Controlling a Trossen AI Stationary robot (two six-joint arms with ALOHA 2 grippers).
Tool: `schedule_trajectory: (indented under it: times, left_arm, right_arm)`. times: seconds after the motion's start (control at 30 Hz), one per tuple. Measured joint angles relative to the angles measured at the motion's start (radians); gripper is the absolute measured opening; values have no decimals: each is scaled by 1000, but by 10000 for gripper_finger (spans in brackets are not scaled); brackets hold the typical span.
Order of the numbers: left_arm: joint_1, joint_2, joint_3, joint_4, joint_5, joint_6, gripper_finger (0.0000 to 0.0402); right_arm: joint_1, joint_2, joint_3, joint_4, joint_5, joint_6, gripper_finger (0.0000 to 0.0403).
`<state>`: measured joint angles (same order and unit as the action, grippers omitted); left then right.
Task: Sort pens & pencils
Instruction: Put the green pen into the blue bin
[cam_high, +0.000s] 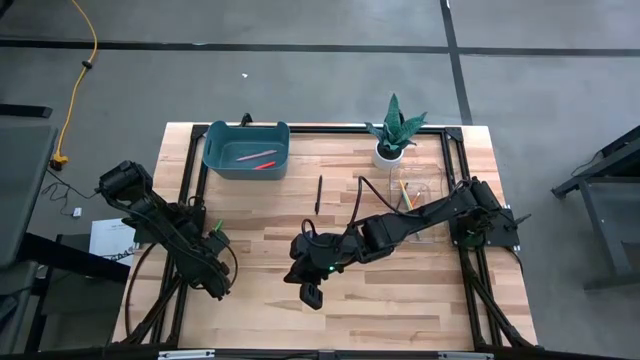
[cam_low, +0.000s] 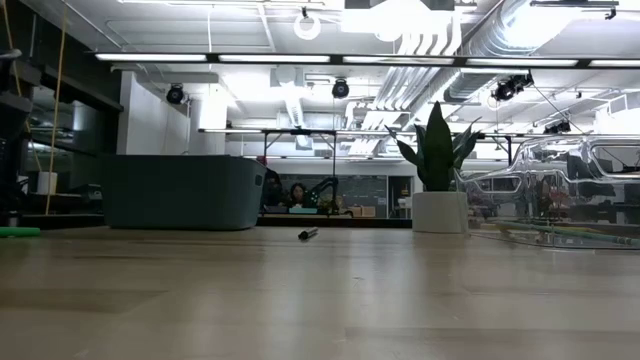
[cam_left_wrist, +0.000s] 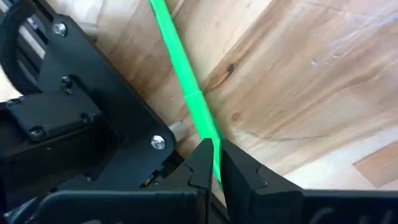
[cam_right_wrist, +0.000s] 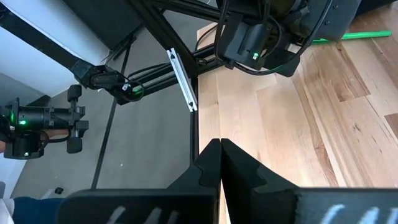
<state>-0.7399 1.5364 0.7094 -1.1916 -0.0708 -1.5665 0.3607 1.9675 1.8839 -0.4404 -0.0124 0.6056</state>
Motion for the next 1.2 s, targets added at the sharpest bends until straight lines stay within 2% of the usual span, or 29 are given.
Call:
schedule_trajectory:
  times: [0.27, 0.63, 1.0, 1.2]
  left_arm:
    - [-3, 9, 0, 39, 18, -1, 10]
    - [-122, 46, 0, 56, 119, -118, 15]
    - [-138, 46, 0, 147, 12, -144, 8]
    - [-137, 46, 0, 144, 11, -159, 8]
  right_arm:
    - [0, 0, 0, 0, -15, 0, 0]
    - [0, 0, 0, -3, -19, -1, 0]
    - [0, 0, 0, -3, -18, -3, 0]
    - [0, 0, 0, -3, -18, 5, 0]
